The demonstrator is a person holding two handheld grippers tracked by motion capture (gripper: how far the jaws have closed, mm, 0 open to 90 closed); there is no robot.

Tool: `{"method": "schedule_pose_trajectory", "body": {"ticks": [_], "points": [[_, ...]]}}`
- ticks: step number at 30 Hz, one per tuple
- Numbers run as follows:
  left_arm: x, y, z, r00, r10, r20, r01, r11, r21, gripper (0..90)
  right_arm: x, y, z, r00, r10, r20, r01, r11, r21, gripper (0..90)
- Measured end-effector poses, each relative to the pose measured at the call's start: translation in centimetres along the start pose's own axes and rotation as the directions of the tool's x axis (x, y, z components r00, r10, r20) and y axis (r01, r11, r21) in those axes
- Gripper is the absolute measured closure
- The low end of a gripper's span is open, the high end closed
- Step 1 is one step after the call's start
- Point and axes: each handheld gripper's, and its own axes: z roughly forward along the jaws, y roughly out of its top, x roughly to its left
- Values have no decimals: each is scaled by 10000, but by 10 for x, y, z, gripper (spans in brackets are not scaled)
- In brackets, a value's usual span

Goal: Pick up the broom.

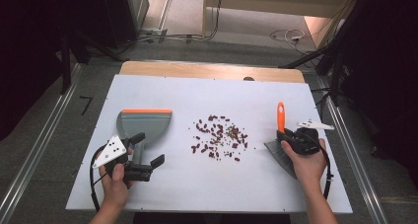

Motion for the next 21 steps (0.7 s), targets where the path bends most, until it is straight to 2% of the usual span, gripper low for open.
{"method": "schedule_pose_trajectory", "body": {"ticks": [1,3,4,6,9,11,13,18,19,21], "points": [[0,0,0,10000,35,13,-35,10000,11,2,-2,-2,-3,9998,52,-166,-58,9994,-355,676],[-1,0,-1,10000,41,36,-41,10000,-6,2,-4,-5,-10,9999,92,-68,-97,9962,-869,677],[-1,1,-1,10000,44,60,-44,10000,-33,2,-4,-6,-13,9996,86,-254,-115,9931,-1171,678],[-2,1,-1,9999,77,111,-77,10000,-35,2,-3,-7,-18,9999,-12,-171,-16,9868,-1618,679],[-3,1,-1,9999,88,143,-88,9999,-58,2,-2,-8,-27,9995,137,-269,-195,9731,-2295,682],[-3,1,-2,9998,101,153,-100,9999,-70,2,-3,-7,-31,9977,360,-566,-496,9641,-2610,684],[-3,2,-3,9999,79,148,-77,9999,-127,2,-2,-7,-37,9975,480,-522,-615,9527,-2977,685],[-4,2,-3,9997,115,206,-112,9998,-151,2,4,-4,-45,9969,283,-731,-532,9291,-3659,686],[-5,2,-3,9997,117,201,-114,9998,-144,2,5,-3,-46,9955,248,-917,-574,9261,-3728,686],[-5,2,-3,9997,123,199,-120,9998,-136,2,9,-2,-48,9966,202,-796,-498,9195,-3899,686]]}}
